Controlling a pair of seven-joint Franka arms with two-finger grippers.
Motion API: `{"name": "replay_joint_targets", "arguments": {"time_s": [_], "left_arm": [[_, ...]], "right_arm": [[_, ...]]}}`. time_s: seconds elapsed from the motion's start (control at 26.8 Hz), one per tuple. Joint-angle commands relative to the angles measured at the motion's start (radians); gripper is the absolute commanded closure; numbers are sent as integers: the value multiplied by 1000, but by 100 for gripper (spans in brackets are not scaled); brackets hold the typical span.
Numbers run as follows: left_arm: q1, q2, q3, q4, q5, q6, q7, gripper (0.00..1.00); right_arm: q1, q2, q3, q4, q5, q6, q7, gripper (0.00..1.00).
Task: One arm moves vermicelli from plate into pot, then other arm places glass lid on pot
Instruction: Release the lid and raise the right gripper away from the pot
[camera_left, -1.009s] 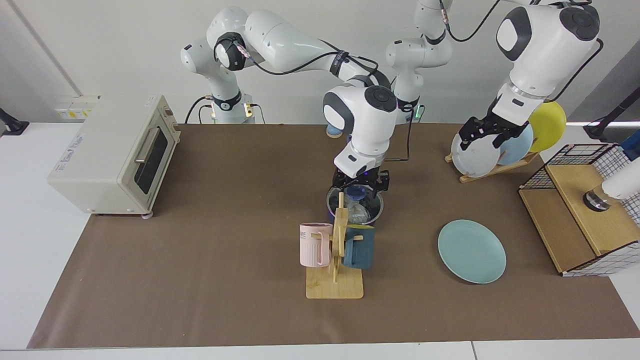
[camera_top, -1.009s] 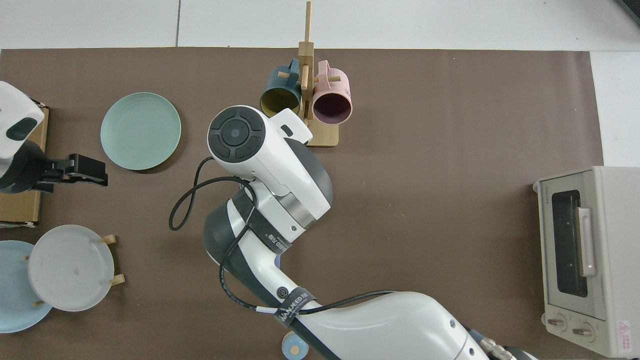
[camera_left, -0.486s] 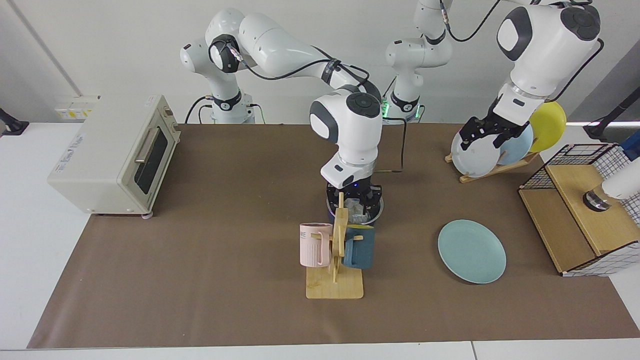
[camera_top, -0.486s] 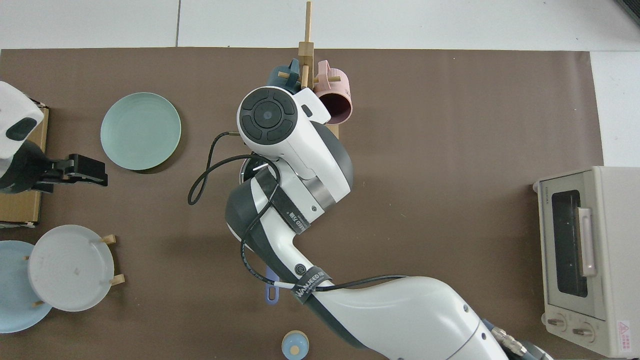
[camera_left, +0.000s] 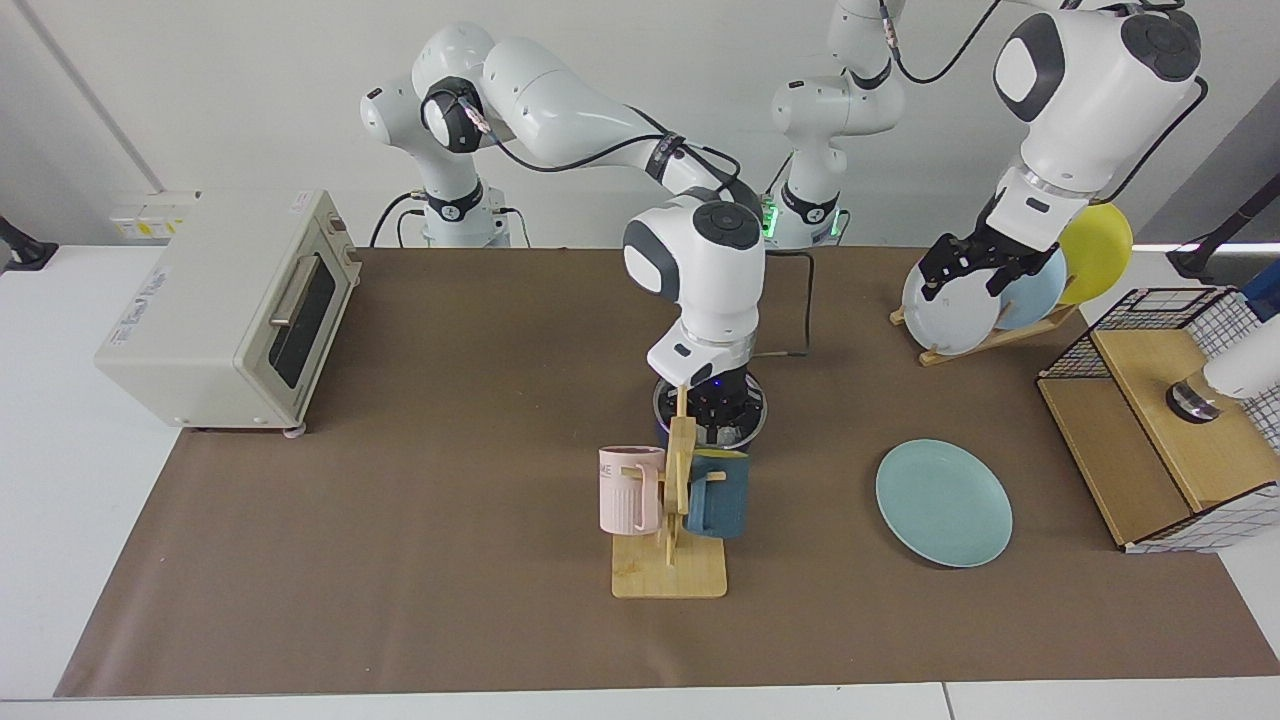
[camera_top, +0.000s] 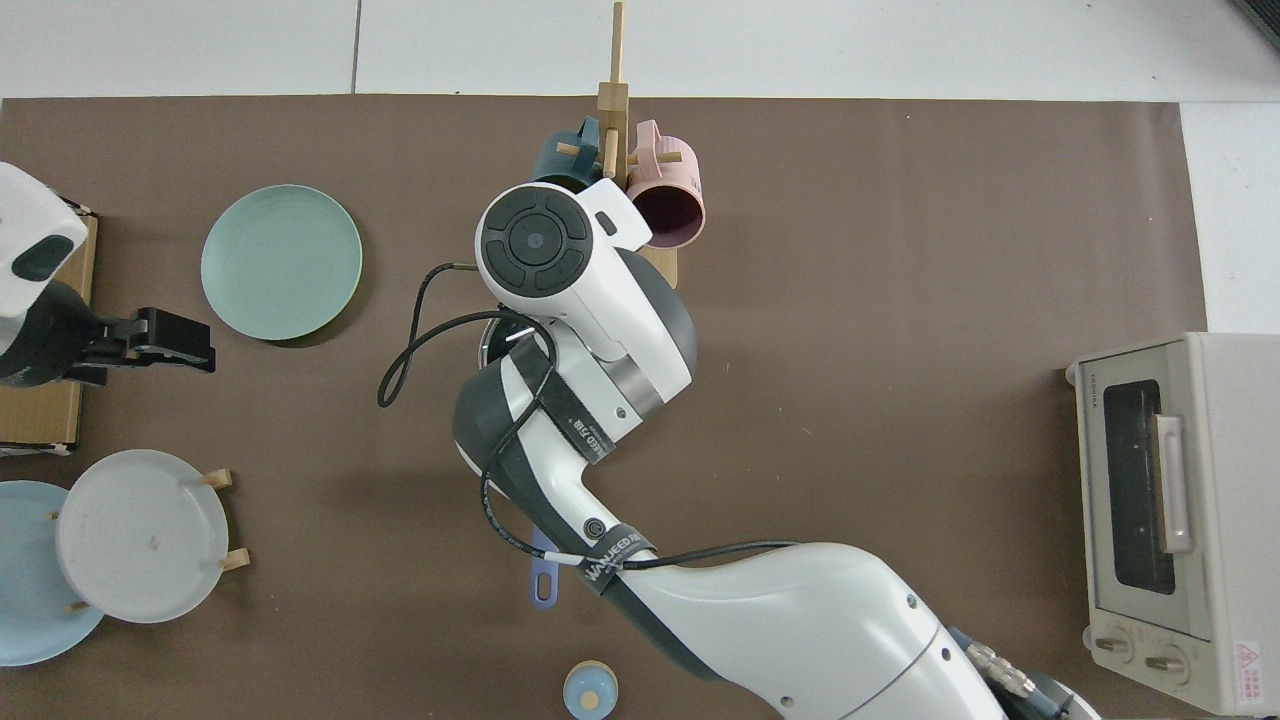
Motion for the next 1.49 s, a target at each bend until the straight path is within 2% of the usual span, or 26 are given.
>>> {"name": "replay_joint_targets", "arguments": {"time_s": [0.0, 1.46], "left_arm": [[0, -17, 4, -12, 0, 4, 10, 0], [0, -17, 4, -12, 0, 4, 10, 0]], "right_arm": [[-15, 24, 18, 24, 6, 23, -40, 100], [-2, 24, 14, 5, 0, -11, -137, 100]]}}
